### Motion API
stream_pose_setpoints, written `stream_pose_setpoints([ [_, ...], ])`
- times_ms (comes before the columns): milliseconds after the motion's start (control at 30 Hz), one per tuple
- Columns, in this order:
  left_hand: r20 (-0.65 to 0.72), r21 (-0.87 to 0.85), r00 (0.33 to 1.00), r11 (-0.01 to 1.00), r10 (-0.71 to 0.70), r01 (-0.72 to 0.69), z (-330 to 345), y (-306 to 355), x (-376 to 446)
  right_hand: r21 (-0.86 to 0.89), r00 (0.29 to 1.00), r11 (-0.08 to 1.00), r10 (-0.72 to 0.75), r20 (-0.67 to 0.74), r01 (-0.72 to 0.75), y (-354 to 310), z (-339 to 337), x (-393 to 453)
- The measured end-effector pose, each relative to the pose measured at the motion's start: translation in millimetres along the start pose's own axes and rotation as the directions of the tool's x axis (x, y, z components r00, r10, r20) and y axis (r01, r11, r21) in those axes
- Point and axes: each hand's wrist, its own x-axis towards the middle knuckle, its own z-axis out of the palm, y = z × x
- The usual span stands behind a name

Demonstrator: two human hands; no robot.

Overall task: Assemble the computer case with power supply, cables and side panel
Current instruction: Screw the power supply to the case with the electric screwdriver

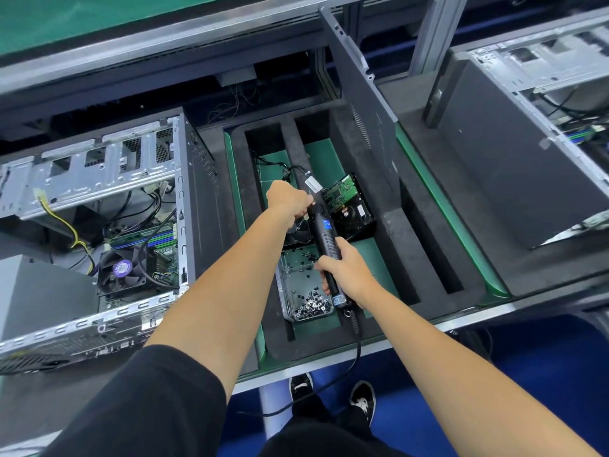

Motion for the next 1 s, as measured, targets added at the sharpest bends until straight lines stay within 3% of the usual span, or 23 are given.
stream_pose_setpoints([
  [300,0.032,-0.293,0.986,0.941,-0.166,0.168,2.1,-14.0,4.4,0.049,0.999,0.999,0.023,-0.04,-0.021,-1.9,-1.8,-0.2],
  [367,-0.036,-0.093,0.996,0.993,-0.08,0.077,-2.2,-17.6,9.1,0.116,0.998,0.993,0.037,-0.054,-0.031,-1.5,-3.1,-0.6],
  [400,-0.053,0.133,0.998,0.991,0.02,-0.013,-3.7,-19.2,7.8,0.144,0.998,0.989,0.041,-0.057,-0.032,-1.6,-3.7,-0.4],
  [433,0.018,0.371,0.995,0.923,0.101,-0.1,-3.7,-19.3,2.6,0.156,0.998,0.987,0.041,-0.057,-0.032,-1.5,-4.1,0.0],
  [500,0.29,0.597,0.955,0.769,0.058,-0.228,2.6,-21.7,-11.5,0.138,0.998,0.99,0.041,-0.056,-0.033,-1.4,-3.5,0.8],
  [567,0.418,0.687,0.908,0.665,-0.033,-0.292,13.2,-30.3,-22.9,0.115,0.998,0.993,0.037,-0.056,-0.03,-1.3,-2.4,1.2],
  [667,0.462,0.737,0.886,0.571,-0.032,-0.363,29.6,-51.2,-33.3,0.119,0.997,0.992,0.036,-0.067,-0.028,-1.1,-2.6,1.3],
  [1000,0.394,0.744,0.915,0.553,0.092,-0.376,41.2,-96.9,-39.0,0.115,0.998,0.993,0.031,-0.049,-0.025,-1.6,-3.8,0.9],
])
